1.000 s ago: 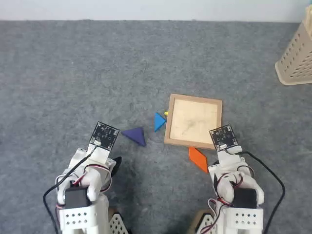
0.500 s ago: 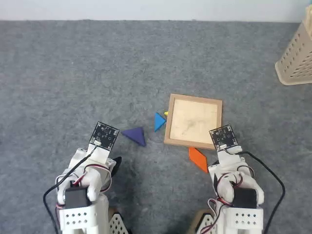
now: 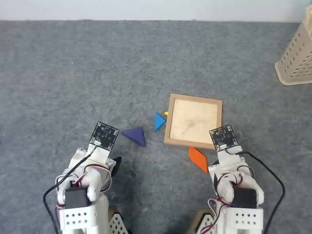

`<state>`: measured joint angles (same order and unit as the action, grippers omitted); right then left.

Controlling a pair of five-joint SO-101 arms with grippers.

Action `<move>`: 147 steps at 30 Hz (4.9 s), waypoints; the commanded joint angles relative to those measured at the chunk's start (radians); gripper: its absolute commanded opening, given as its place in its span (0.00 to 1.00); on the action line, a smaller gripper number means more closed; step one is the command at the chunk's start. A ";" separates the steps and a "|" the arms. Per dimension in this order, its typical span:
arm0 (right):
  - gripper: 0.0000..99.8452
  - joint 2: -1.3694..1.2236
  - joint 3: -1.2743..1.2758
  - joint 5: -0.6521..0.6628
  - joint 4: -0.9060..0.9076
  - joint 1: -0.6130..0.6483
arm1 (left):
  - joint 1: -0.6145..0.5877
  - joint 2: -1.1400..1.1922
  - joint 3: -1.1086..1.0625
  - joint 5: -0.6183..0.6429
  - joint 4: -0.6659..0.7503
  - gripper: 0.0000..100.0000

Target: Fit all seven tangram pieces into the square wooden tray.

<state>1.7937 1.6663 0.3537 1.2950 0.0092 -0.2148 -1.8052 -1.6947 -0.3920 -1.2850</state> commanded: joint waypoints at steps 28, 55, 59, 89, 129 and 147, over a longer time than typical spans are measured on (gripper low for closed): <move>0.01 0.021 0.017 0.020 0.010 -0.008 | 0.003 -0.015 0.008 -0.003 0.002 0.28; 0.01 0.021 0.017 0.020 0.010 -0.008 | 0.003 -0.015 0.008 -0.003 0.002 0.28; 0.01 0.021 0.017 0.020 0.010 -0.008 | 0.003 -0.015 0.008 -0.003 0.002 0.28; 0.01 0.021 0.017 0.020 -0.001 -0.004 | 0.003 -0.015 0.008 -0.003 0.002 0.28; 0.22 -1.535 -1.186 -0.287 -0.160 0.205 | 0.063 -0.015 0.010 -0.003 0.002 0.28; 0.21 -1.882 -1.240 -0.311 -0.317 0.096 | 0.066 -0.015 0.010 -0.003 0.002 0.28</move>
<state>-0.0982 0.4833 0.0529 0.9989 0.1381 -0.1534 -1.8052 -1.6947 -0.3920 -1.2850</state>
